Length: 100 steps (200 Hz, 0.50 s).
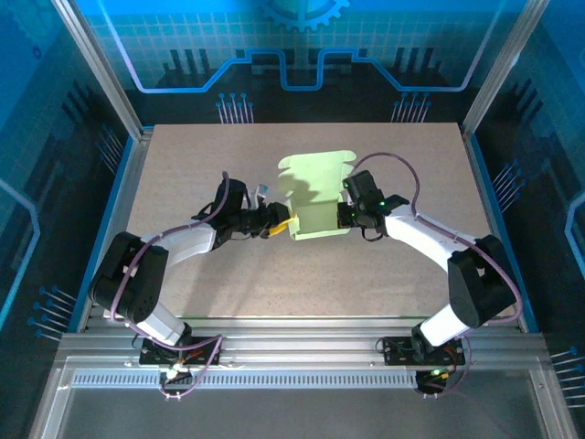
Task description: Fold the paper box
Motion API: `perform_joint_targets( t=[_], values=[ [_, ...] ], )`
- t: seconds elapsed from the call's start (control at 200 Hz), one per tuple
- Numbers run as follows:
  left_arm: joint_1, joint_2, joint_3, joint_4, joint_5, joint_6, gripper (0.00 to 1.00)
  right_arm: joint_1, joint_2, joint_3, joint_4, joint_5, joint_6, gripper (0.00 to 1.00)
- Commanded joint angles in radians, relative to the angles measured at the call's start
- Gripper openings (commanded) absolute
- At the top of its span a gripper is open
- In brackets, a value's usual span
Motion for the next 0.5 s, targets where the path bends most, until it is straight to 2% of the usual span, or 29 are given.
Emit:
perform_joint_targets(
  t=[0.0,0.195,0.495],
  values=[
    [-0.013,-0.002,0.035,-0.059,-0.01,0.046,0.5,0.016,0.011,0.032,-0.016,0.024,-0.014,0.0],
    [-0.025,0.037,0.034,0.017,0.007,0.005,0.49,0.018,0.007,0.031,-0.015,0.019,-0.012,0.0],
    [-0.048,0.084,0.065,0.026,-0.003,-0.005,0.43,0.028,0.019,0.033,-0.012,0.014,-0.007,0.0]
  ],
)
